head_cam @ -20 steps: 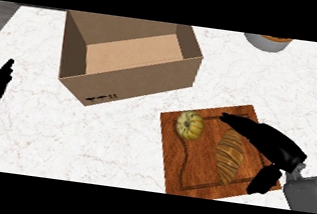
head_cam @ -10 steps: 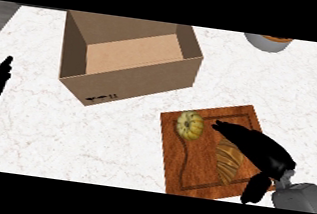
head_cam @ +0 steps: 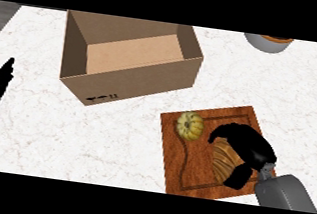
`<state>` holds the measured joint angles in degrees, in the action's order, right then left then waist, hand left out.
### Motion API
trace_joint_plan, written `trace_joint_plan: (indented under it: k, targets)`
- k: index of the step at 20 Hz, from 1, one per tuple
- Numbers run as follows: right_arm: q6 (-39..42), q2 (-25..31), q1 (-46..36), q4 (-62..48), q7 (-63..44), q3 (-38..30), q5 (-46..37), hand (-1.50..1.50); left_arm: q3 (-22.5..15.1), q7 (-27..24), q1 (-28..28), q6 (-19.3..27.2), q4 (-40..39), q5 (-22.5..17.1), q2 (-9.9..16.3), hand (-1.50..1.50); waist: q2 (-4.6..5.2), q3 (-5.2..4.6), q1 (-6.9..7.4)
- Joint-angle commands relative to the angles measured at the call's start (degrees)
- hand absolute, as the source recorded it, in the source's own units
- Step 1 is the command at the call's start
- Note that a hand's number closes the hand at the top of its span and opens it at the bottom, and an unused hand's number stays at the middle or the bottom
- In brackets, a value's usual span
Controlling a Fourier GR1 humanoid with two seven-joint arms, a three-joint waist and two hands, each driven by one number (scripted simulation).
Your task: Pick the croissant from the cutting board and place it in the cardboard box
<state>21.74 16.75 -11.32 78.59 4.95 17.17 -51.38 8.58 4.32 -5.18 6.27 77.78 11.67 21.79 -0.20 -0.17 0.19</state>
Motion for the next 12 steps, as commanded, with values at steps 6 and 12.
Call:
trace_joint_plan:
  k: [6, 12]
  targets:
    - [-13.05, -5.21, 1.2, -1.28, -5.25, -1.5, -7.62, 1.5, 0.27, -0.45, 2.95, 0.3, 2.4, 0.93, -1.93, 0.0, 0.08, 0.18, -0.07]
    - [-16.29, -16.38, -0.19, 3.3, -36.05, -5.23, -14.59, 1.5, 0.49, 1.38, -1.2, 1.4, -0.49, 1.57, -1.91, 0.0, -0.16, 0.05, -1.65]
